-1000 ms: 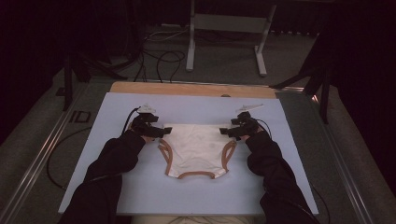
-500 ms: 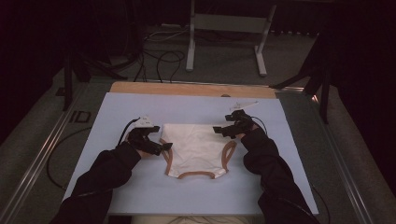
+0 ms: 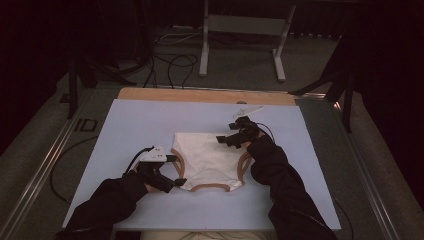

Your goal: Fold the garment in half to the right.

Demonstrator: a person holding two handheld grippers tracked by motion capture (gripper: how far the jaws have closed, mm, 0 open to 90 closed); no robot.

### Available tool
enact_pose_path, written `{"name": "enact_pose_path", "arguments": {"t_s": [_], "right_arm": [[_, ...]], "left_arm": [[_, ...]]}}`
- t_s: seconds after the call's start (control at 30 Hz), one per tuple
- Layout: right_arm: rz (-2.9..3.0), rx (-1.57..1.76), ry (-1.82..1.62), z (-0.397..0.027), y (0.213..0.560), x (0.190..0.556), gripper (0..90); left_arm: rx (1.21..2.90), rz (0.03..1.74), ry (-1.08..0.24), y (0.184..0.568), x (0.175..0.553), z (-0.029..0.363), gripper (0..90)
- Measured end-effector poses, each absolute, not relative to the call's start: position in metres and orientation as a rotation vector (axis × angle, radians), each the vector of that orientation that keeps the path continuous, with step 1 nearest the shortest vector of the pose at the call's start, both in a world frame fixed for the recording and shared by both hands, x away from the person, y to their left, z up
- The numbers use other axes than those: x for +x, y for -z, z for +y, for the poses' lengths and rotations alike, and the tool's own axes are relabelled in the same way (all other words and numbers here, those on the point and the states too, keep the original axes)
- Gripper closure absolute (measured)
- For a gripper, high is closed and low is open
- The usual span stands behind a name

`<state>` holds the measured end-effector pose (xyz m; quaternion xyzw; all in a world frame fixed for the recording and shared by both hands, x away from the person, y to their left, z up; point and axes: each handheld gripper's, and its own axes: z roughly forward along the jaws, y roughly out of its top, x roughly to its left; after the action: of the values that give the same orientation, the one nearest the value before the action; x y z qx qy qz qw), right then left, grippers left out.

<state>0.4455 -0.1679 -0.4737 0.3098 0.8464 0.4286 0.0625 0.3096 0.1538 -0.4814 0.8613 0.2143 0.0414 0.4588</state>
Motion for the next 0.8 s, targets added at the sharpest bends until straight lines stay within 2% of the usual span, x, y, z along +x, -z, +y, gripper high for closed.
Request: {"name": "enact_pose_path", "arguments": {"t_s": [0.23,0.57,0.8], "right_arm": [[2.612,0.901,-1.278,-0.143,0.477,0.446,14.1],[2.694,0.786,-1.263,-0.098,0.481,0.443,14.6],[2.714,0.731,-1.242,-0.075,0.484,0.448,15.3]], "left_arm": [[2.156,0.472,-0.062,0.492,0.300,0.151,15.4],[2.211,0.431,-0.055,0.505,0.298,0.145,17.4],[2.260,0.392,-0.113,0.512,0.297,0.141,22.4]]}}
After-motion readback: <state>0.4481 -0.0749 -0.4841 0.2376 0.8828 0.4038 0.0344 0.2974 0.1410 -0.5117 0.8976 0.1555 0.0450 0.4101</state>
